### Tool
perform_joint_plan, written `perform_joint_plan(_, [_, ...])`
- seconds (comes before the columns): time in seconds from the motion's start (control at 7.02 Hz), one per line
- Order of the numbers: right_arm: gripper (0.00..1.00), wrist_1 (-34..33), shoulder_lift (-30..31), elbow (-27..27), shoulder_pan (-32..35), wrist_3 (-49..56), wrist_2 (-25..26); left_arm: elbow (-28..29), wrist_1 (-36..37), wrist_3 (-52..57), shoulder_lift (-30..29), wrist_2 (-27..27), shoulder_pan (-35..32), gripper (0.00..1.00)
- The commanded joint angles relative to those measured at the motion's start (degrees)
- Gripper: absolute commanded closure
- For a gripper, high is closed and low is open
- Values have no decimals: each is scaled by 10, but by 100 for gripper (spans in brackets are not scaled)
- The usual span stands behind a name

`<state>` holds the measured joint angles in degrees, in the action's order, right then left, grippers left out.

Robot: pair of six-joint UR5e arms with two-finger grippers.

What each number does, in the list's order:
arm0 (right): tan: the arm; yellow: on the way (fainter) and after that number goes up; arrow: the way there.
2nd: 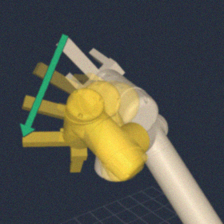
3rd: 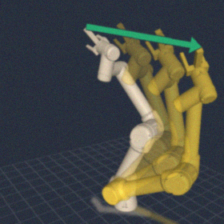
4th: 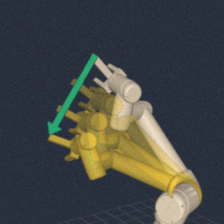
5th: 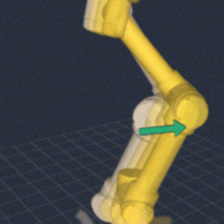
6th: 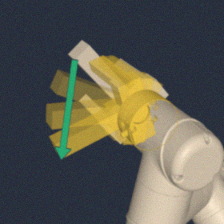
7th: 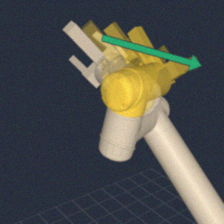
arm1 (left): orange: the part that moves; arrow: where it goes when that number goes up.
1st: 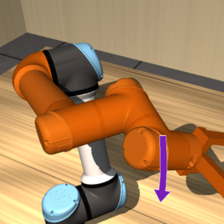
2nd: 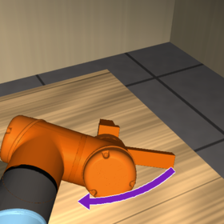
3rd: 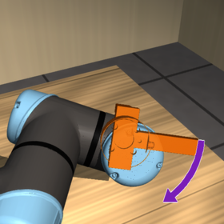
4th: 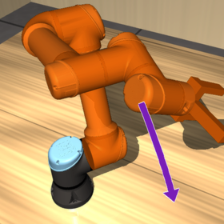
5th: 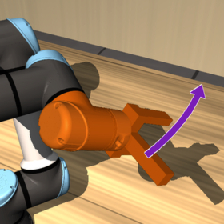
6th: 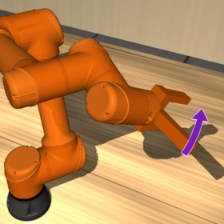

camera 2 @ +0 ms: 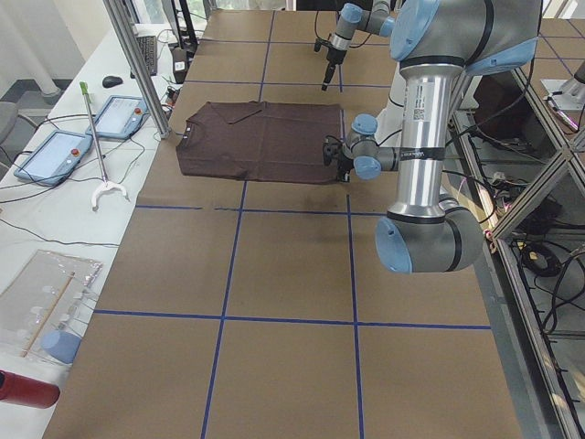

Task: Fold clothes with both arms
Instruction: 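Lower both grippers and grasp the two hem corners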

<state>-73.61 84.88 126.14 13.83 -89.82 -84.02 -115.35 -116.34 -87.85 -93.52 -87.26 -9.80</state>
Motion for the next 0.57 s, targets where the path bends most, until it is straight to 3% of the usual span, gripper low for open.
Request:
perform_joint_plan(0.0, [0,0,2,0,0,-1,0,-3,1,1,-3,1,0,100])
perform_joint_plan(0.14, [0,0,2,-6,-7,-5,1,-8,1,3,-6,-1,-1,100])
perform_joint_plan(0.43, [20,-3,6,-29,-76,-70,101,-14,1,2,-18,-1,-1,100])
